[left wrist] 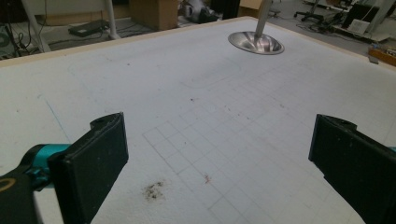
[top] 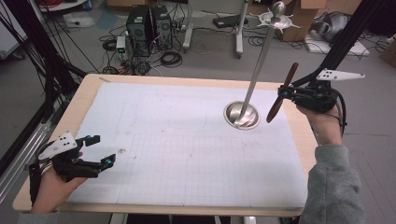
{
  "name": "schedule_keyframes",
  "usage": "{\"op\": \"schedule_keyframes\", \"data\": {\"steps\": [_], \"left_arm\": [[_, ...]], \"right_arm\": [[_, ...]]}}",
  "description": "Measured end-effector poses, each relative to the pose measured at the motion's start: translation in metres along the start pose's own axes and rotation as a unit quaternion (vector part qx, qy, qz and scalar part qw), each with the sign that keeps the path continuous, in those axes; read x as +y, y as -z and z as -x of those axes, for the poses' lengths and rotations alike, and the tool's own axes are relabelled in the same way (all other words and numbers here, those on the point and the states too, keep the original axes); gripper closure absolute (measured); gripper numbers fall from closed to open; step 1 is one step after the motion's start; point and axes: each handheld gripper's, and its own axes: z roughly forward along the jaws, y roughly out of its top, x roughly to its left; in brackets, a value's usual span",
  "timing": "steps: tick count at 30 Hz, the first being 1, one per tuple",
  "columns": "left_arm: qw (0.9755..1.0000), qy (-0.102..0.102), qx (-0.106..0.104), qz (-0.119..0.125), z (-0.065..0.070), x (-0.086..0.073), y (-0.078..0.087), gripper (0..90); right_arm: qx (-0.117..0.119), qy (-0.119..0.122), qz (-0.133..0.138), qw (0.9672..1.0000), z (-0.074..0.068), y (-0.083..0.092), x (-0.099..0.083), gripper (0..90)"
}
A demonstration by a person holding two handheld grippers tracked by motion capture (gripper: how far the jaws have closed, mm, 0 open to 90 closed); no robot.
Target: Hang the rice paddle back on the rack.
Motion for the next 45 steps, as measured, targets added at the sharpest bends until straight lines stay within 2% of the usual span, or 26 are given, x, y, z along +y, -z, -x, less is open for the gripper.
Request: {"op": "schedule_keyframes", "data": {"steps": [8,15,20,26,29,33,35,39,43,45], "left_arm": [[0.9999,0.003,0.006,0.007,-0.002,0.000,0.009,5.1],[0.9999,0.006,0.008,0.009,-0.003,-0.001,0.014,5.2],[0.9999,0.008,0.012,0.009,-0.006,-0.002,0.017,5.1],[0.9995,0.014,0.023,0.015,-0.012,-0.003,0.024,5.2],[0.9995,-0.003,0.020,0.025,-0.010,-0.002,0.025,5.1],[0.9992,-0.020,0.007,0.035,-0.007,0.001,0.024,5.1],[0.9992,-0.023,0.006,0.032,-0.007,0.000,0.022,5.2],[0.9992,-0.023,0.013,0.030,-0.011,-0.003,0.023,5.1],[0.9992,-0.020,0.013,0.032,-0.012,-0.004,0.026,5.2],[0.9989,-0.030,0.020,0.029,-0.011,-0.003,0.030,5.1]], "right_arm": [[-0.007,-0.005,-0.003,1.0000,0.007,-0.002,0.012,77.5],[0.007,-0.001,0.008,0.9999,0.012,-0.003,0.021,77.5],[-0.002,-0.011,0.021,0.9997,0.020,0.005,0.026,77.5],[-0.008,-0.007,0.013,0.9999,0.026,0.008,0.033,77.6],[-0.007,-0.006,0.017,0.9998,0.029,0.007,0.036,77.6],[-0.008,-0.011,0.025,0.9996,0.032,0.007,0.041,77.6],[-0.010,-0.009,0.021,0.9997,0.034,0.007,0.044,77.6],[0.001,-0.018,0.049,0.9986,0.039,0.011,0.049,77.6],[-0.001,-0.014,0.041,0.9990,0.042,0.012,0.051,77.6],[-0.004,-0.015,0.042,0.9990,0.043,0.012,0.052,77.6]]}}
